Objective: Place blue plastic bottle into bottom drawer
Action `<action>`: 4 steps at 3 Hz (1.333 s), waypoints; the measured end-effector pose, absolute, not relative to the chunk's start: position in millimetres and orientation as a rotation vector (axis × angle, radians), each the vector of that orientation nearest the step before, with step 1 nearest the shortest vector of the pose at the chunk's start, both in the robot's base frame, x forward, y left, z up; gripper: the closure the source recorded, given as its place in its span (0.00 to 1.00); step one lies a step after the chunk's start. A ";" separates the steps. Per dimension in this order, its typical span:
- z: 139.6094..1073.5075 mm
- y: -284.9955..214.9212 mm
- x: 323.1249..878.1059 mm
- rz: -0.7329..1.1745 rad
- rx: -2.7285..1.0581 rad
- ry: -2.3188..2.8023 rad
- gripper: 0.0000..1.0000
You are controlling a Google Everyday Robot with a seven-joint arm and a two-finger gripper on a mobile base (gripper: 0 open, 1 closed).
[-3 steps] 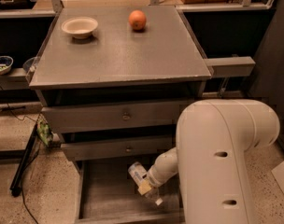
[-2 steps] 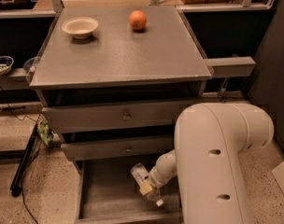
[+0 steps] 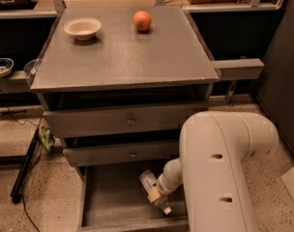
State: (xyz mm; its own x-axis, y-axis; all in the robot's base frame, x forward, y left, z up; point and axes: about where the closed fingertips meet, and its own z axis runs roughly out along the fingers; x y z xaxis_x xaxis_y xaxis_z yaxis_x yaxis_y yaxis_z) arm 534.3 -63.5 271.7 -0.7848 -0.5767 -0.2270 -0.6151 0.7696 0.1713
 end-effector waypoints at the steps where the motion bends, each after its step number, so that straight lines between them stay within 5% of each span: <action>1: 262.6 -63.3 541.8 0.335 -0.934 2.820 1.00; 4: 227.9 -67.7 557.3 0.335 -0.844 2.882 1.00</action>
Offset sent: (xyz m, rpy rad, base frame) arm 0.0323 -0.0014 -0.0279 -0.0397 0.0145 -0.0607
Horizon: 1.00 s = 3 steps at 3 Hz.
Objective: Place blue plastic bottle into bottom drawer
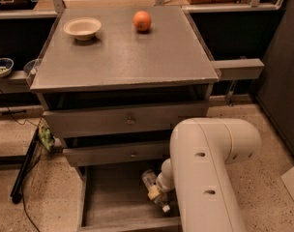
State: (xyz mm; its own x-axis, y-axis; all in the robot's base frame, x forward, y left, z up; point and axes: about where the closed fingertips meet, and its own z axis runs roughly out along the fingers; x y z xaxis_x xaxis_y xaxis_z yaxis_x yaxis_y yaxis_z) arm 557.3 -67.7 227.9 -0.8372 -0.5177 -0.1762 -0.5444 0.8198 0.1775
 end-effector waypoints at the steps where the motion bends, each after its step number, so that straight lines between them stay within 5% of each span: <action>1: 199.2 -73.6 558.0 0.357 -0.780 2.926 1.00; 3: 192.7 -74.3 558.8 0.356 -0.757 2.936 1.00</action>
Offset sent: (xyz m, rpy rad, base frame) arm 0.0049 -0.0100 -0.0386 0.0106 0.0427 -0.0699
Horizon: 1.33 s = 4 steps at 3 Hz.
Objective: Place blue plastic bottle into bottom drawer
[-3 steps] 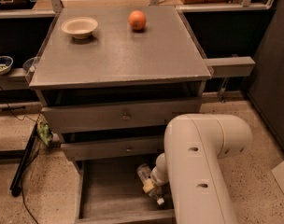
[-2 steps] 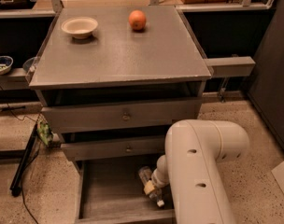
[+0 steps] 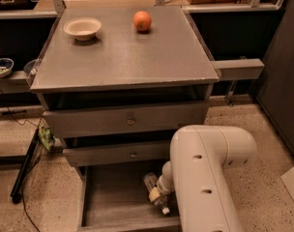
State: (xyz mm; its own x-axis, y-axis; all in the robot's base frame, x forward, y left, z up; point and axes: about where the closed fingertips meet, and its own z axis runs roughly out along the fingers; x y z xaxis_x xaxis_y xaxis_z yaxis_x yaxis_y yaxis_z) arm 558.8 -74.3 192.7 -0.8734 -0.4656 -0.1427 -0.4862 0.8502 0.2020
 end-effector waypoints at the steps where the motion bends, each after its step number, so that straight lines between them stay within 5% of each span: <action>1: 183.5 -71.2 568.3 0.345 -0.718 2.940 1.00; 4: 152.7 -71.2 563.7 0.414 -0.617 2.973 1.00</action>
Offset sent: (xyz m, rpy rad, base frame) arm 0.0227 0.0043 -0.0163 -0.0107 -0.0142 -0.0543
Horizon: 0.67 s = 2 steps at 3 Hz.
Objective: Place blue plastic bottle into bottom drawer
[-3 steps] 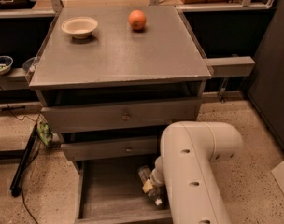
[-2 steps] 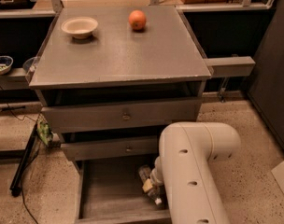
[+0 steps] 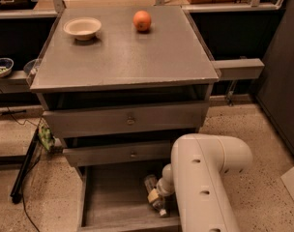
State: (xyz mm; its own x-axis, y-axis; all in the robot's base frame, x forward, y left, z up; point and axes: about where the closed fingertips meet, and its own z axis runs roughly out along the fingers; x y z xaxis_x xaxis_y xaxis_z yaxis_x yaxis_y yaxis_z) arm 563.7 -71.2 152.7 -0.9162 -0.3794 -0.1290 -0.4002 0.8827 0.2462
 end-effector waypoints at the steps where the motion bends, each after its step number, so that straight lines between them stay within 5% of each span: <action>1: 147.5 -72.7 559.8 0.423 -0.598 2.982 1.00; 2: 145.3 -73.2 558.0 0.424 -0.591 2.987 1.00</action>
Offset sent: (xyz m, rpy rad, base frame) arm -0.0079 -0.0054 -0.0120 0.0004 0.0240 -0.0344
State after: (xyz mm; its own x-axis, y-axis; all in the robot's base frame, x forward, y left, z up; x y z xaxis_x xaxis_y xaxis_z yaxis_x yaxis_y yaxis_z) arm 558.0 -73.2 145.3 -0.9239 -0.3639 -0.1180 -0.3824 0.8882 0.2549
